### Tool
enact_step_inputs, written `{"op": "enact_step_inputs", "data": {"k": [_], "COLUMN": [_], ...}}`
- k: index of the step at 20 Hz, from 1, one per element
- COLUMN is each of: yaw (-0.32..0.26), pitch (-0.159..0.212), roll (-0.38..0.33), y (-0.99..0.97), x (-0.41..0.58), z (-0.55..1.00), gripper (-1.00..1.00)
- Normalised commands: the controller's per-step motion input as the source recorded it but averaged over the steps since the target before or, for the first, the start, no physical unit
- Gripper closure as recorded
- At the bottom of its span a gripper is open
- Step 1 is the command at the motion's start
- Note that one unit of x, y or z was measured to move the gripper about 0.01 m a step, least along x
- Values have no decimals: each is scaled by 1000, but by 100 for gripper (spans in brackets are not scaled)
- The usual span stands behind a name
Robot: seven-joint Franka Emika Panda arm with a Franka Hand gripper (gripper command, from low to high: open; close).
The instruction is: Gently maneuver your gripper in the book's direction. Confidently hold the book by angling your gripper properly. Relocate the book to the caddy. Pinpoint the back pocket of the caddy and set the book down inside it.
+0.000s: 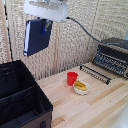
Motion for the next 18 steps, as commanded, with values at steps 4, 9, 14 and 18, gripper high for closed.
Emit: {"op": "enact_step_inputs", "data": {"k": [4, 9, 14, 18], "yaw": [-15, -5, -1, -25], "pitch": [99, 116, 147, 122], "roll": [0, 0, -3, -14], "y": [762, 781, 790, 719], "x": [274, 258, 290, 395], "z": [689, 631, 501, 299], "gripper": [100, 100, 100, 100]}}
